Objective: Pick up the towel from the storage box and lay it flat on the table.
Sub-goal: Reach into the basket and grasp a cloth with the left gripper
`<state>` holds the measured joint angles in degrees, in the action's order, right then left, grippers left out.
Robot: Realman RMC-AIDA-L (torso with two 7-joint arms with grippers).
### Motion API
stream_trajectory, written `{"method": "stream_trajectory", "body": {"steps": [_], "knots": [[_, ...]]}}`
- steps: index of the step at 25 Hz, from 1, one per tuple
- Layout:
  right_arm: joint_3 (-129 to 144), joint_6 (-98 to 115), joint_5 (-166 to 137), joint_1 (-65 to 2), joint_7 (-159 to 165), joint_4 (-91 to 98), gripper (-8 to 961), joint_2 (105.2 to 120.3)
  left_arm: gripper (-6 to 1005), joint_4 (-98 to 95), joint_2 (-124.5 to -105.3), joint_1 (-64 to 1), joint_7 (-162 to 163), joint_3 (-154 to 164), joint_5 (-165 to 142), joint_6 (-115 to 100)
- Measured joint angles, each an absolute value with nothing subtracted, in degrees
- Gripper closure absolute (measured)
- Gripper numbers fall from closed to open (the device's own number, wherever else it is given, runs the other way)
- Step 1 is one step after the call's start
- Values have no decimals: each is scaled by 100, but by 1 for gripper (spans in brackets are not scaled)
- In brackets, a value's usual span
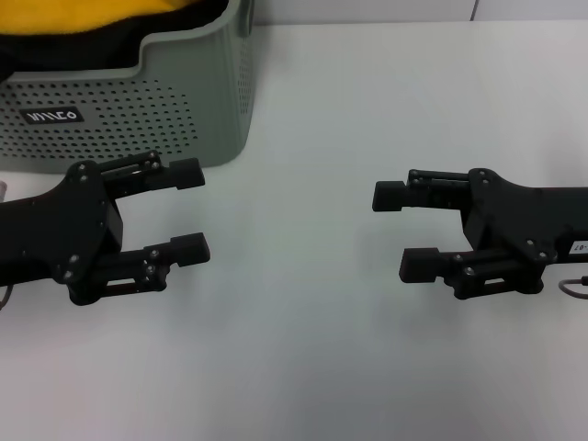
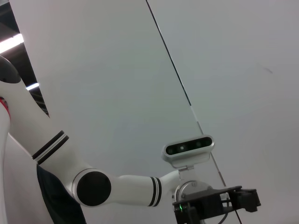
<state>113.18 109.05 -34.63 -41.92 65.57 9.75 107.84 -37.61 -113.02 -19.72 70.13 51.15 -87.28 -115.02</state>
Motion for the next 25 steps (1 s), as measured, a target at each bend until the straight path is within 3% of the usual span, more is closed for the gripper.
{"method": "stream_trajectory", "body": {"steps": [7,13,14,18,25], "knots": [[11307,10669,-3433,-4147,6510,970,164,10783,284,-3854,-11368,-1960,7126,4867,-8670,-11167],[11301,10129,-3431,-3998,6513,965,164,10786,288,-5261,-12015,-1430,7674,3508,-8567,-10594],[11302,10045,-3429,-3982,6518,965,164,10801,289,-5519,-12045,-1291,7814,3506,-8412,-10456],[11202,9827,-3426,-3909,6527,981,165,10859,291,-6727,-12054,-672,8785,3827,-7809,-9392],[11137,9711,-3429,-3900,6546,976,165,10946,296,-7831,-12033,-260,9238,4113,-8114,-7859]]}}
